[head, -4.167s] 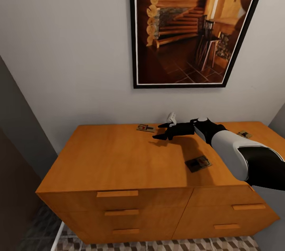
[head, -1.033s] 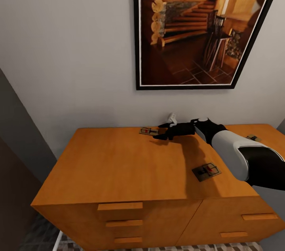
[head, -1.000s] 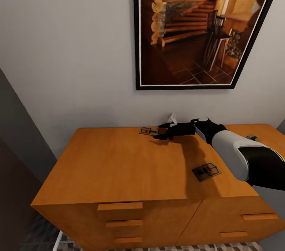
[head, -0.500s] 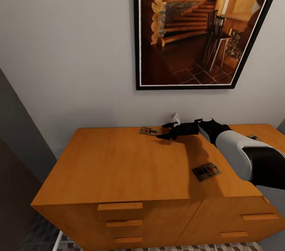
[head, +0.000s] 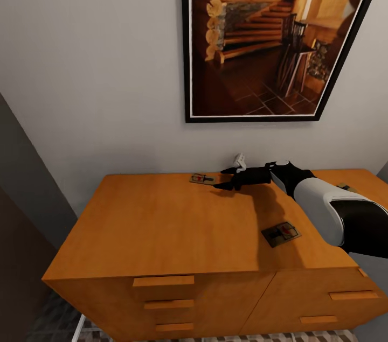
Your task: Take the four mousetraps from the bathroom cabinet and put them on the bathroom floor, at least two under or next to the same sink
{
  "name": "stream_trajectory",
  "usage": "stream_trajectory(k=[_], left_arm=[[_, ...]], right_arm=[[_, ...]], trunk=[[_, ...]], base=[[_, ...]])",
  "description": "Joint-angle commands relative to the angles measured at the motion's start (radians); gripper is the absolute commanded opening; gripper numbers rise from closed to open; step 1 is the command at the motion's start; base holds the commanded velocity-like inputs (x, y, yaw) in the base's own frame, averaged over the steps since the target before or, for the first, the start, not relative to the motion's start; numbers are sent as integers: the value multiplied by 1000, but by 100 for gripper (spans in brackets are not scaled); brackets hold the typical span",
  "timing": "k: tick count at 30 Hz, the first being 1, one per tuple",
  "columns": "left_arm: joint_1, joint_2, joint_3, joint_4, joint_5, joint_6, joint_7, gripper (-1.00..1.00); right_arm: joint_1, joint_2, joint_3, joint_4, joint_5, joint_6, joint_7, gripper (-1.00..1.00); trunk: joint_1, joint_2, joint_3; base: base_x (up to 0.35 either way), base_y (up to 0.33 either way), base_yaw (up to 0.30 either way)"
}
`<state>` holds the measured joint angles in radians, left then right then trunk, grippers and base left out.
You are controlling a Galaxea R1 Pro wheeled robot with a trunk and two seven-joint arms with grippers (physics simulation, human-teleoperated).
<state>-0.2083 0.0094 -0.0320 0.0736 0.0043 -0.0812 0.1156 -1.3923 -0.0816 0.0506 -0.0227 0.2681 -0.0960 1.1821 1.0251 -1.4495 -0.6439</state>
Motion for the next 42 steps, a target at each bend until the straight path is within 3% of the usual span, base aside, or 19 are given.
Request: stream_trajectory(k=[1,29,42], left_arm=[[-2,0,-3,5,0,-8,3,100],[-2,0,-3,5,0,-8,2,100],[-2,0,-3,5,0,-8,2,100]], right_arm=[[-1,-1,5,0,2,-10,1,100],[-1,2,5,0,0,-10,-1,100],[-1,3,5,0,0,-10,-2,100]], trunk=[[0,0,-1],[0,0,-1],[0,0,-17]], base=[[0,0,0],[0,0,0],[0,0,0]])
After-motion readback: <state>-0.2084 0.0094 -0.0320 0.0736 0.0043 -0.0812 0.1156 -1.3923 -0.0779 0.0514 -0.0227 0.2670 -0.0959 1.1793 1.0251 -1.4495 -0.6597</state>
